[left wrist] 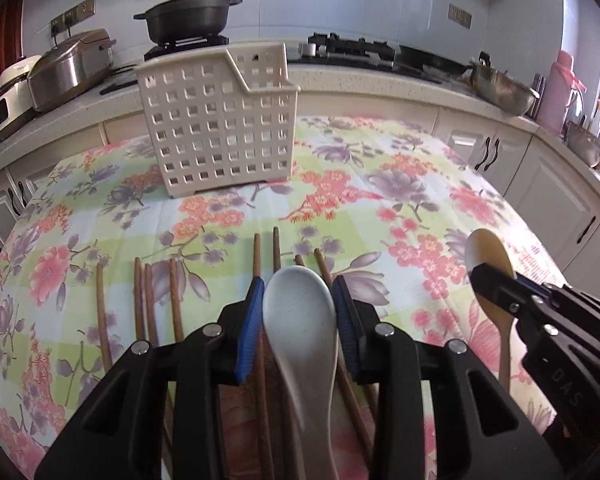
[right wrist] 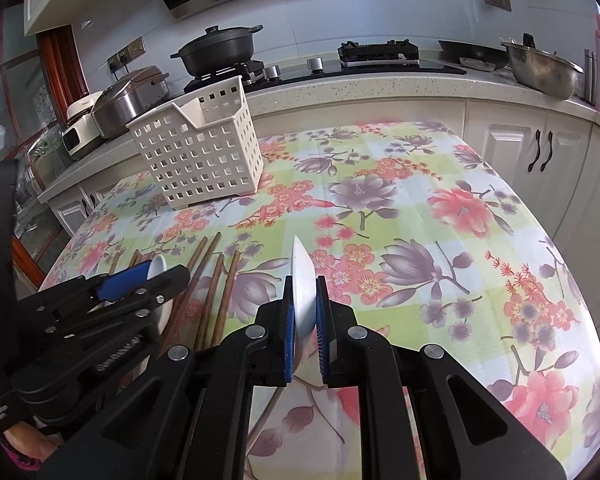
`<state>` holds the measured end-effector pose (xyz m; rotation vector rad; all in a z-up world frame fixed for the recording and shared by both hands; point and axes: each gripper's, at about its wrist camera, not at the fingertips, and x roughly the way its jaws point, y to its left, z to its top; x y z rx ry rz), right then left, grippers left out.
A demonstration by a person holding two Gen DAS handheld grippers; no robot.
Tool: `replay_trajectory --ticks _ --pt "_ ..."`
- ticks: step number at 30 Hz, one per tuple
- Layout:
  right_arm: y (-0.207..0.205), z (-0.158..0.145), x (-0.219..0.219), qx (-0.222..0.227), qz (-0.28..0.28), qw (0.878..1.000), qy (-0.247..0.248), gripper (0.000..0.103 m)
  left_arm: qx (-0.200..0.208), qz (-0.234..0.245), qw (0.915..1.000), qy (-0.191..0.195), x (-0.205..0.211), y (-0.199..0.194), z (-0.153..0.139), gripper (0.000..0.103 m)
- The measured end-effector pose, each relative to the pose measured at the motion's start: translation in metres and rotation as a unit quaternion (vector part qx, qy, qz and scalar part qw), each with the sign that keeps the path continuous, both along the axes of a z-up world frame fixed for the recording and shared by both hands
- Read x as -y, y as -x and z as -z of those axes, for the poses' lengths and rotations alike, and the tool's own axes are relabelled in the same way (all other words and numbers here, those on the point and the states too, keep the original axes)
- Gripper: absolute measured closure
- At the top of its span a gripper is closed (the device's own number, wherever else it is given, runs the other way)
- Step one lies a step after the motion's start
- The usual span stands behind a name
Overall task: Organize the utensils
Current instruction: 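Lift both held spoons and carry them toward the white caddy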
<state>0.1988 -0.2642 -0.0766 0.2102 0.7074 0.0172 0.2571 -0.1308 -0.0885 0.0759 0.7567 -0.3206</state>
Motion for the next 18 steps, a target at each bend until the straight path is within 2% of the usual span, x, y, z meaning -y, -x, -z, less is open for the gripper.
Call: replay_trajectory --ticks 8,18 --pt "-0.001 -0.021 -0.017 0.030 -0.016 0.999 0.014 0.091 0.048 -0.008 0.9988 0.011 -0.015 0.018 -0.036 0.070" --pt "-0.005 -0.035 -0.039 0.054 -0.035 0.997 0.034 0.091 0.067 -0.008 0.9976 0.017 -0.028 0.026 -0.048 0.071"
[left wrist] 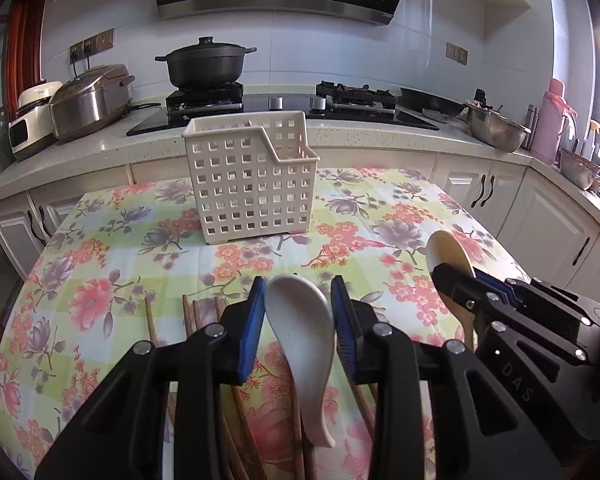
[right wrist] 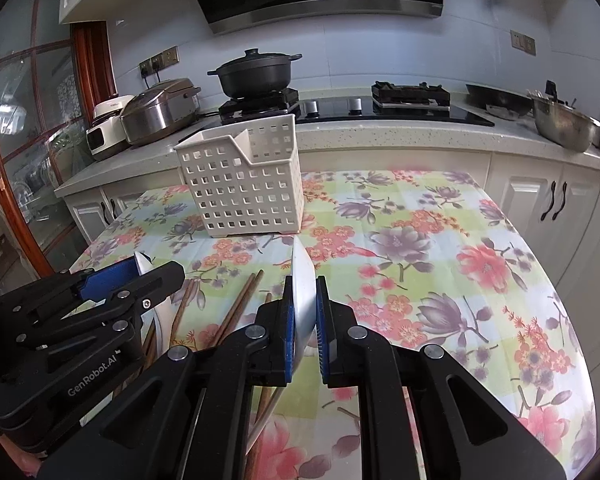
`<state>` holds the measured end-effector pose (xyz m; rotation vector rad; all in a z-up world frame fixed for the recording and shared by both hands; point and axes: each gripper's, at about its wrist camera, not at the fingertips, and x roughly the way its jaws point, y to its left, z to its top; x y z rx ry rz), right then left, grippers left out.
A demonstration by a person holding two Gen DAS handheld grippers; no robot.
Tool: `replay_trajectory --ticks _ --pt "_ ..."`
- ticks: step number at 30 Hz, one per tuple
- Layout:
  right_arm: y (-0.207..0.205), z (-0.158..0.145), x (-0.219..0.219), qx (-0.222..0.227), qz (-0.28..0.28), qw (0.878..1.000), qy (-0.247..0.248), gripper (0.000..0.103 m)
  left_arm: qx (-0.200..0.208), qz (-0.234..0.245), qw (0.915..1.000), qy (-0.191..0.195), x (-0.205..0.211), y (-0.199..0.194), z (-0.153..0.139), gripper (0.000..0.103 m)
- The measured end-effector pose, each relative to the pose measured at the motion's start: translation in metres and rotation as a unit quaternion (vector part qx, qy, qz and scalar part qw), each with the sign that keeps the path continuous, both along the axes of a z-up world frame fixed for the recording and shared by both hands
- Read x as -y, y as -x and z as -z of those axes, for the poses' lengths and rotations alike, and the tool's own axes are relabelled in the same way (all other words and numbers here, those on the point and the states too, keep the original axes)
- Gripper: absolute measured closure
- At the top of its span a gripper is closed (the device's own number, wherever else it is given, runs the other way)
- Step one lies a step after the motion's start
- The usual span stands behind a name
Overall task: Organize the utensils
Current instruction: 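Lift both held spoons and carry them toward the white caddy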
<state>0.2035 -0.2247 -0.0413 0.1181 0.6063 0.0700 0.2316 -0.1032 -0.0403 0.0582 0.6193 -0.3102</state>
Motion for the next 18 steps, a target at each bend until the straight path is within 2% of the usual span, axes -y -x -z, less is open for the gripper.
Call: replay_trajectory --ticks 1,2,3,13,15,18 --pt "-0.001 -0.002 -0.001 0.003 -0.001 1.000 0.001 0.091 0.001 0.001 1.0000 0.001 -0.002 0.000 -0.002 0.073" --pt "-0.002 -0.003 -0.002 0.006 -0.001 1.000 0.003 0.091 0.003 0.002 1.0000 0.002 -0.002 0.000 -0.003 0.083" --pt "-0.003 -0.006 -0.004 0.011 -0.001 1.000 0.006 0.091 0.004 0.004 1.0000 0.001 -0.003 0.000 -0.006 0.086" --pt "-0.016 -0.015 -0.010 0.025 0.000 1.000 0.012 0.091 0.006 0.005 0.9999 0.011 -0.013 -0.009 -0.012 0.086" --pt "-0.020 -0.016 -0.011 0.027 -0.003 1.000 0.013 0.091 0.010 0.006 0.9998 0.013 -0.014 -0.010 -0.016 0.091" --pt "-0.028 -0.020 -0.014 0.040 -0.003 0.999 0.020 0.091 0.015 0.003 0.9998 0.012 -0.017 -0.014 -0.021 0.092"
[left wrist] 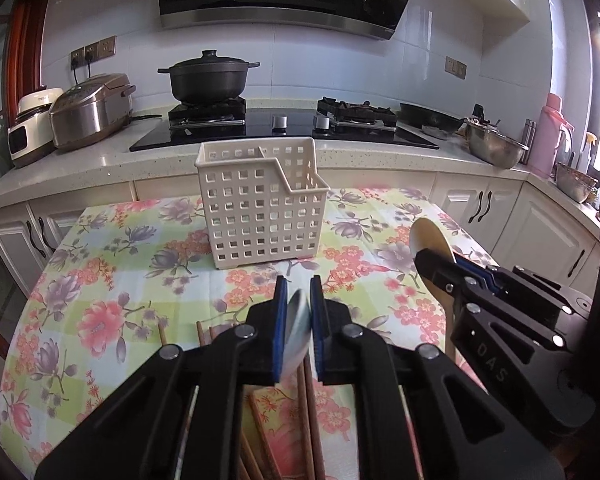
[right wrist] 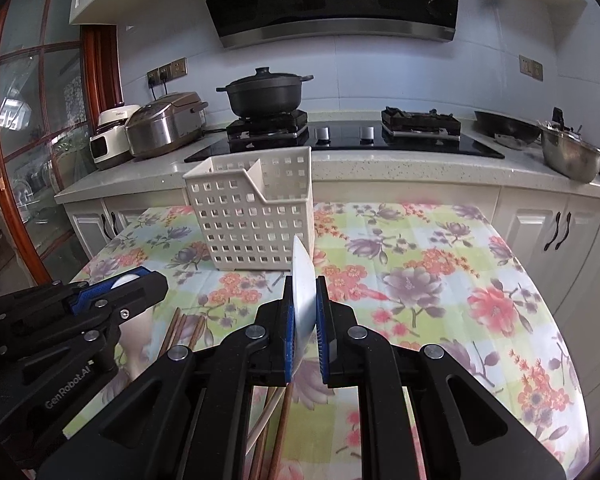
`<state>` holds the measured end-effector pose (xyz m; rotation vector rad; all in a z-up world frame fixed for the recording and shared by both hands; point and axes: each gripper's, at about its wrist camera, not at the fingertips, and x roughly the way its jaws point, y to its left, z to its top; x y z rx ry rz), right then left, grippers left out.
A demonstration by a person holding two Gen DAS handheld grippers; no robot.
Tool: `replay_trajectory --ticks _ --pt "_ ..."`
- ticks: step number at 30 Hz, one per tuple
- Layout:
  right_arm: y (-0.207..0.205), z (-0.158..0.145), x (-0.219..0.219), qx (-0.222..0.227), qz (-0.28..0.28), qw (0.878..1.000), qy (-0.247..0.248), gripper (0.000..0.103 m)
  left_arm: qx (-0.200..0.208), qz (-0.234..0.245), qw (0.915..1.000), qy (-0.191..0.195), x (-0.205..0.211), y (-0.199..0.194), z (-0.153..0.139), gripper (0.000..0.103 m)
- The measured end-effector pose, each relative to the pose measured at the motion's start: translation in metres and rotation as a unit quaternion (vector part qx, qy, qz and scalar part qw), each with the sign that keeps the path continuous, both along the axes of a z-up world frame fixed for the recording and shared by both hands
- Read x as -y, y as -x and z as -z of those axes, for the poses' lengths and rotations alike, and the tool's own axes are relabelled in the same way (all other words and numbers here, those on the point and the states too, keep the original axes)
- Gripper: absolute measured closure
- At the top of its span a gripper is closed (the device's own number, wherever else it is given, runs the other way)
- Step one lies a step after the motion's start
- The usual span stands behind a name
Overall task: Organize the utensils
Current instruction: 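Lift both held spoons and carry them toward the white caddy, then lower both spoons into the white caddy and open both tools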
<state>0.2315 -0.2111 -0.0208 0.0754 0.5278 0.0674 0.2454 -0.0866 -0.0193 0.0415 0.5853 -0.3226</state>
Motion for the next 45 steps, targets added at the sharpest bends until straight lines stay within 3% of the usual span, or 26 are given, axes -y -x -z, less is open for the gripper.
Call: replay_trajectory --ticks 12,30,45 --pt "-0.018 -0.006 -0.005 0.021 -0.002 1.000 0.007 0.091 -0.013 -0.002 0.9992 0.038 -0.022 -0.015 -0.008 0.093" --pt "-0.073 -0.011 -0.001 0.050 -0.009 0.999 0.009 0.091 0.012 0.011 0.9995 0.026 -0.014 -0.041 -0.041 0.093" --pt "-0.128 -0.036 0.004 0.067 0.002 0.997 0.028 0.091 0.028 0.026 0.9985 0.039 -0.018 -0.076 -0.107 0.093"
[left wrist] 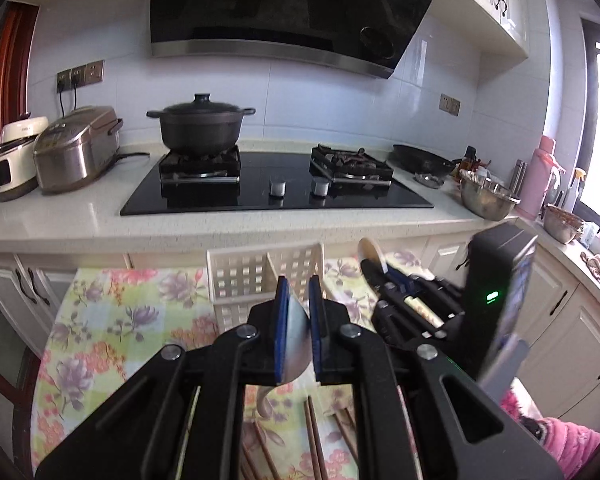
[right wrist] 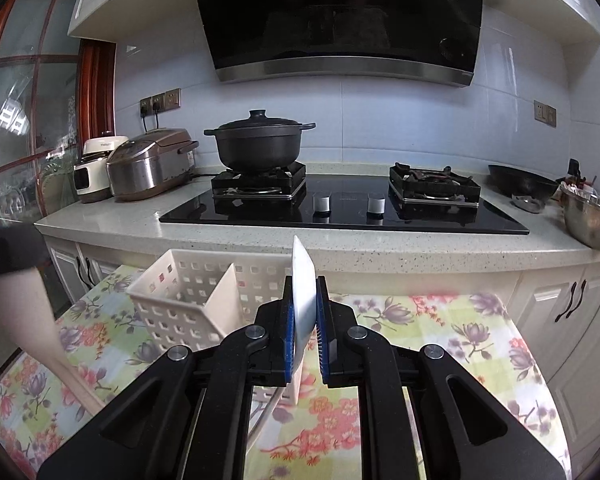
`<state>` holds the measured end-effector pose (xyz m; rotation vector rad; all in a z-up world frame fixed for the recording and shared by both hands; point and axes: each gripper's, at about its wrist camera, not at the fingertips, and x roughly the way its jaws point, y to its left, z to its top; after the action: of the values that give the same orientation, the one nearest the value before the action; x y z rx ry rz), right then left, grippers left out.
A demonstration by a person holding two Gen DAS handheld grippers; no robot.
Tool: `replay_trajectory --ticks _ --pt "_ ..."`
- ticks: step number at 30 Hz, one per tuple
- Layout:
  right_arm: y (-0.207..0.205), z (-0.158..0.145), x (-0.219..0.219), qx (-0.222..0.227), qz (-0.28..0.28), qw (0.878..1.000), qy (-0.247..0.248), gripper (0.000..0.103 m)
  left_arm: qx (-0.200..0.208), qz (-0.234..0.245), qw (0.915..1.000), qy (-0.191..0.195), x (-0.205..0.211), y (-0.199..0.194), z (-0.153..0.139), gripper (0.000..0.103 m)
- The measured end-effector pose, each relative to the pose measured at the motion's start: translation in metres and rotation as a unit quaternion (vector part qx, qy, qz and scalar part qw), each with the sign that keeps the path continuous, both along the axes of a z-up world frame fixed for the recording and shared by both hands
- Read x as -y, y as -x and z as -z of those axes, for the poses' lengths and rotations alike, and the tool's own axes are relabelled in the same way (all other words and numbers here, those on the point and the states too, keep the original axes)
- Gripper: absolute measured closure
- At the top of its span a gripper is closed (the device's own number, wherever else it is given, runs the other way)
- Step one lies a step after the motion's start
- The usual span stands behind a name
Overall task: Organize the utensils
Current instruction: 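Lower both spoons into the white caddy and open both tools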
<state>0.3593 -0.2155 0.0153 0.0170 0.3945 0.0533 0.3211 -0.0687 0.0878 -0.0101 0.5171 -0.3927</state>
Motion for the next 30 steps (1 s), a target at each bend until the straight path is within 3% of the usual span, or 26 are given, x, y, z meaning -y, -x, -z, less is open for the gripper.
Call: replay_trajectory --ticks 9,19,30 --pt "-0.028 -0.017 0.004 0.005 0.008 1.000 -0.005 0.091 0.024 -0.008 0.9997 -0.002 0.002 -0.027 -0.043 0.093" --pt "-0.075 -0.029 0.003 0.015 0.010 1.000 0.002 0.091 0.033 -0.019 0.9992 0.013 0.004 -0.081 -0.063 0.093" --pt "-0.108 -0.008 -0.008 0.052 0.010 0.998 0.015 0.091 0.015 -0.038 0.9988 0.027 -0.004 -0.135 -0.022 0.093"
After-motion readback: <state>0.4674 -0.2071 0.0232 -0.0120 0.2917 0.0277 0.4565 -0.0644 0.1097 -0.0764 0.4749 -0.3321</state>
